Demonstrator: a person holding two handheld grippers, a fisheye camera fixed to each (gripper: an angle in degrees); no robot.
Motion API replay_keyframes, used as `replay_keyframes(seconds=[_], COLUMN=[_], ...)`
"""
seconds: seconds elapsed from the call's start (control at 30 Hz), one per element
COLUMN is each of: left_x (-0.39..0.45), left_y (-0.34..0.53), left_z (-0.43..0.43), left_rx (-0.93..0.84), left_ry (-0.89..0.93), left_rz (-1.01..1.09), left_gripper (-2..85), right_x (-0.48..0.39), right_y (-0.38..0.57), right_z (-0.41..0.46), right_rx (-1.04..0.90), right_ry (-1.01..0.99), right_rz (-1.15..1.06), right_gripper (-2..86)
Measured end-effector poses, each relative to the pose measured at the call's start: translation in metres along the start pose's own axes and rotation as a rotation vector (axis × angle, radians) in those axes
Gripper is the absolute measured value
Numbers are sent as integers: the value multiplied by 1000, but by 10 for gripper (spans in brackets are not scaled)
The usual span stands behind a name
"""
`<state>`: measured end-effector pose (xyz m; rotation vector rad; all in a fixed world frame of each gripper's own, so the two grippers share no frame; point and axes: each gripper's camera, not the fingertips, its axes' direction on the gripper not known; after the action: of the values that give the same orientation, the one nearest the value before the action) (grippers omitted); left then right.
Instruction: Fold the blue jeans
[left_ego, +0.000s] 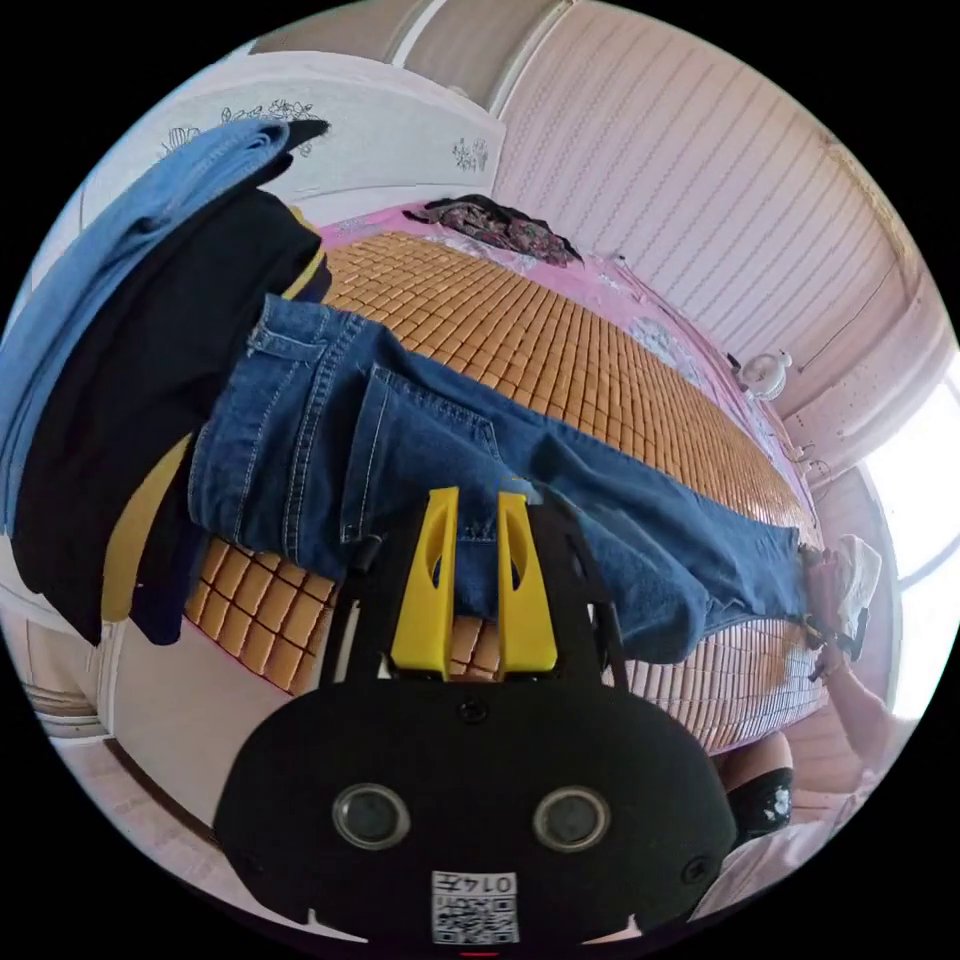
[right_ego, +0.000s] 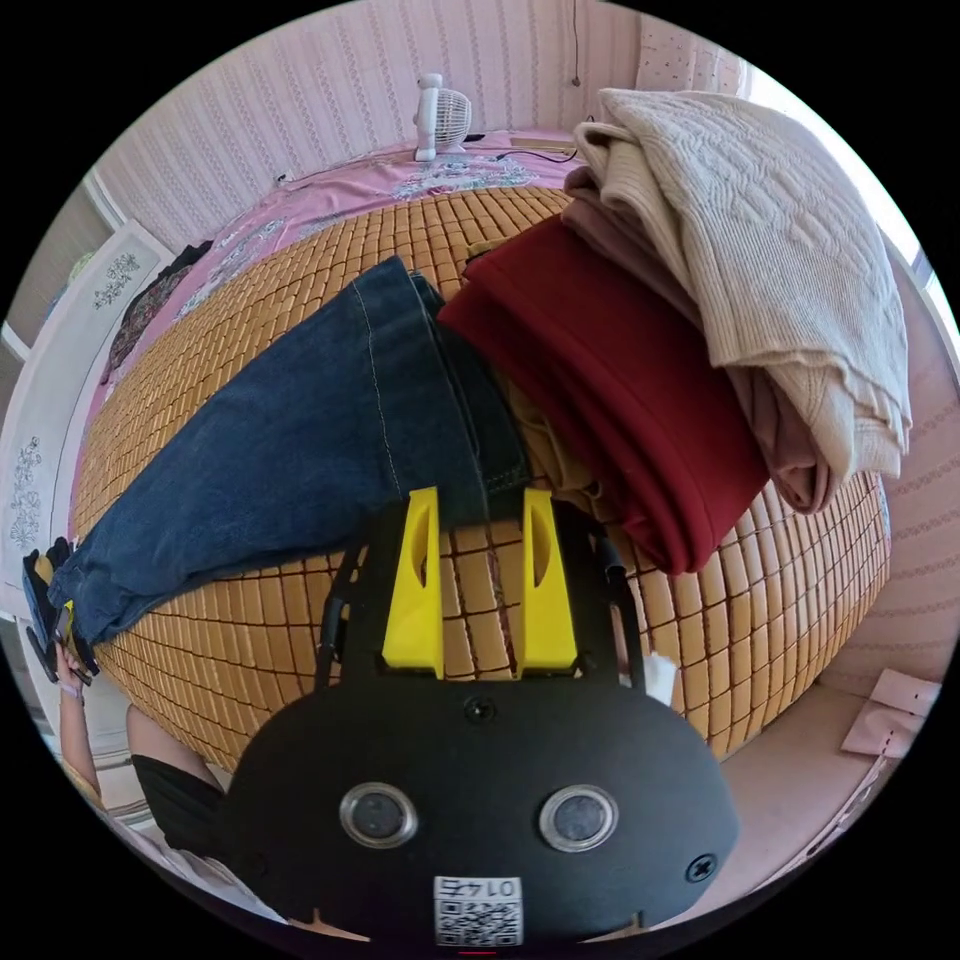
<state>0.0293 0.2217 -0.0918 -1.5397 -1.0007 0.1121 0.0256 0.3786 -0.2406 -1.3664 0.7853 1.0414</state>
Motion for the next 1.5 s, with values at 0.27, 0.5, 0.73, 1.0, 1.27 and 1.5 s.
replay_keyframes(seconds=[0.27,0.5,0.73,1.0,1.27,1.5], left_x=[79,156,323,510,621,659], left_y=[-37,-57,-13,32,47,46], left_z=[-3,-65,-128,-115,-120,-90], left_rx=[-161,-145,-32,-154,-183,-347], left_ry=[-208,-211,-112,301,361,268], left_rz=[191,275,695,945,1107,1095], left_gripper=[25,29,53,81,78,88], right_x=[-3,70,109,110,175,184], right_y=[61,198,226,178,225,240], right_z=[-28,-92,-86,-152,-107,-109], right_rx=[-88,-70,-78,-18,-118,-22], right_ry=[-15,-106,-218,-277,-346,-375], right_rz=[-218,1,147,-51,119,193], right_gripper=[36,55,80,15,10,8])
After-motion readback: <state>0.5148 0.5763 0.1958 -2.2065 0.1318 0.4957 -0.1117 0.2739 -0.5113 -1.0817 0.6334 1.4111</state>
